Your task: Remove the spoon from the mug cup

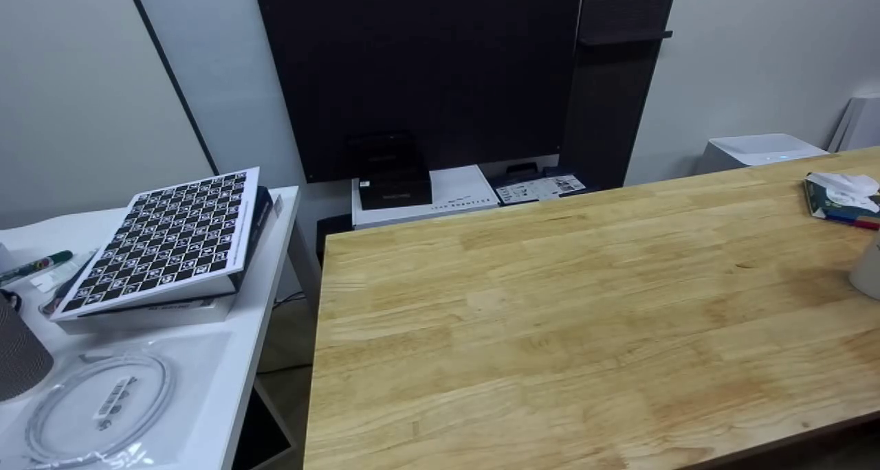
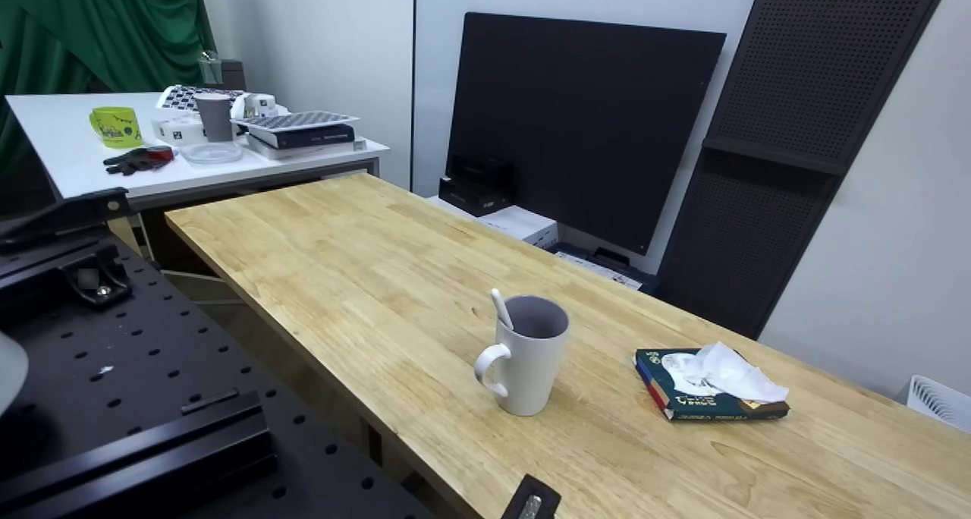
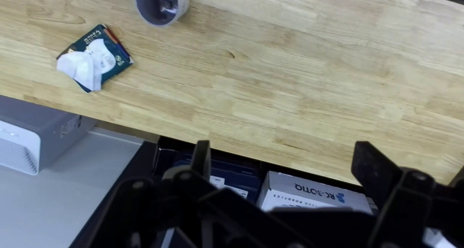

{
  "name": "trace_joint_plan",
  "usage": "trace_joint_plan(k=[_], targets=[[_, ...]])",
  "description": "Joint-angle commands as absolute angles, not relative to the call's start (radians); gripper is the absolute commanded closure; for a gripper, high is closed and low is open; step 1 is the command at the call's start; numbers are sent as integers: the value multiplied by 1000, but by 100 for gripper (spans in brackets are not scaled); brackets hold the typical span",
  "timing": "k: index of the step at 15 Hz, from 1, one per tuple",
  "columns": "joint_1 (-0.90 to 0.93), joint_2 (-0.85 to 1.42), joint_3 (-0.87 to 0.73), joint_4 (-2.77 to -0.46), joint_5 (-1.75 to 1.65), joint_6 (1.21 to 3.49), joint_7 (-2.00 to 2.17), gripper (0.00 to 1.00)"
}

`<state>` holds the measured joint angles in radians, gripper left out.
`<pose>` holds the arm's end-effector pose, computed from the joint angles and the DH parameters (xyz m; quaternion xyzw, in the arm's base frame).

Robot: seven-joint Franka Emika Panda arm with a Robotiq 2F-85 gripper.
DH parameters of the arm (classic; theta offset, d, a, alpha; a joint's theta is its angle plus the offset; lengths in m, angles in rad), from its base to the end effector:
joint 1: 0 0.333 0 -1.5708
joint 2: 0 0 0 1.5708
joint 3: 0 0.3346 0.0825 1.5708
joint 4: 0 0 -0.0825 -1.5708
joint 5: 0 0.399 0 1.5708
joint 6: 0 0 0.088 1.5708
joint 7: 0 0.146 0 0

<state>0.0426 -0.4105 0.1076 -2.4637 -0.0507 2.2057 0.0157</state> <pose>0.4387 0.0632 0.4290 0.9933 0.0776 0.0779 0.0368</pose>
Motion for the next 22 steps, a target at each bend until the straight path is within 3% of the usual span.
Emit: trace_joint_plan(k=[1,9,22], targets=[[-6,-303,73,-2452,-155,2268,-3,0],[-38,-119,65,-2492,-425,2406,54,0],[-26,-8,46,-2674,-658,2577,339,0]])
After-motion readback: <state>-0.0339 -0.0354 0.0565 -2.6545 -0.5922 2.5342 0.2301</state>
